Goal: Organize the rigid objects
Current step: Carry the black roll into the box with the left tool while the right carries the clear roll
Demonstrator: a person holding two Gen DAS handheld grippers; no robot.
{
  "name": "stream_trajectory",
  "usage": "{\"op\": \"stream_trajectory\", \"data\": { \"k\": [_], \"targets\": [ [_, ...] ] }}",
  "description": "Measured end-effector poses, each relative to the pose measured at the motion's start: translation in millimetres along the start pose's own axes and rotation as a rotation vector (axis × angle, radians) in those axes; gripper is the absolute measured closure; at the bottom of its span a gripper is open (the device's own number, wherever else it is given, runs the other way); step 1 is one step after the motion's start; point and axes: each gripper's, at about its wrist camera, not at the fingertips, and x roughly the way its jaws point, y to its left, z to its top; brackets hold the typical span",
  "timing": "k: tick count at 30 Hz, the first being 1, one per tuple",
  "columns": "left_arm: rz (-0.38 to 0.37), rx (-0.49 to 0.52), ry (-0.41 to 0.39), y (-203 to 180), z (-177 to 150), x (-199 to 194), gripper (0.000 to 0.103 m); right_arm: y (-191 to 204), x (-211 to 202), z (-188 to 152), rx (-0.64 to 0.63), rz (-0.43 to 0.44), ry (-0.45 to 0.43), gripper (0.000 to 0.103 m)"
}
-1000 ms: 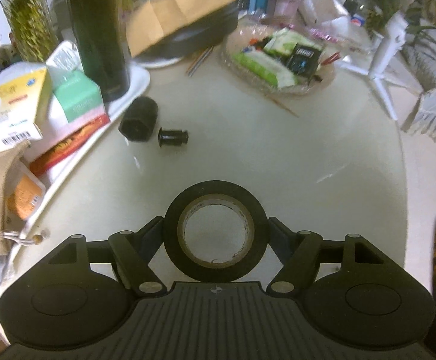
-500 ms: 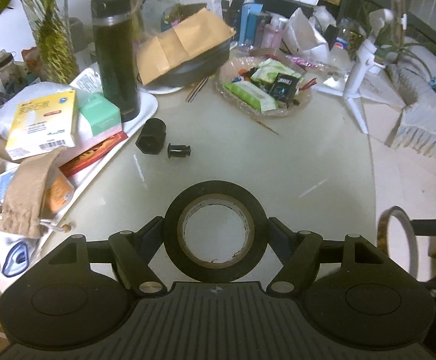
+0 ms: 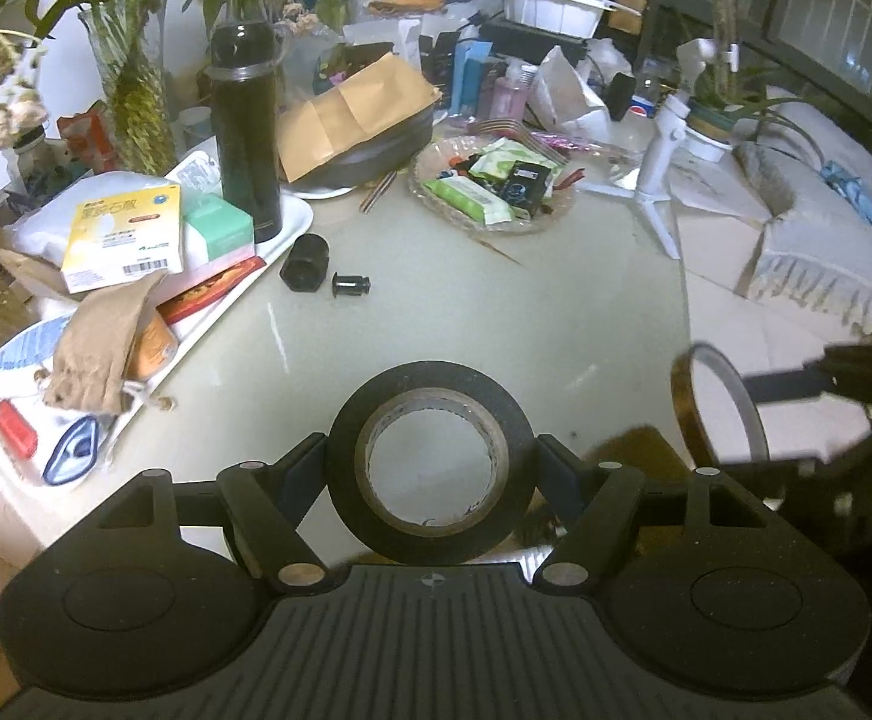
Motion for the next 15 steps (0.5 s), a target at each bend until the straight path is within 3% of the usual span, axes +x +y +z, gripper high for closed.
{"op": "stream_trajectory", "data": {
  "k": [6,15],
  "targets": [
    [0.008,-0.020,0.010,1,-16,-16,0.030,1,-19,0,-0.003,0.027,-0.037,0.014],
    [0.010,-0.027,0.023,-2,-31,-23,0.030,9,-20,-5,-0.018,0.019,-0.021,0.014]
  ]
}}
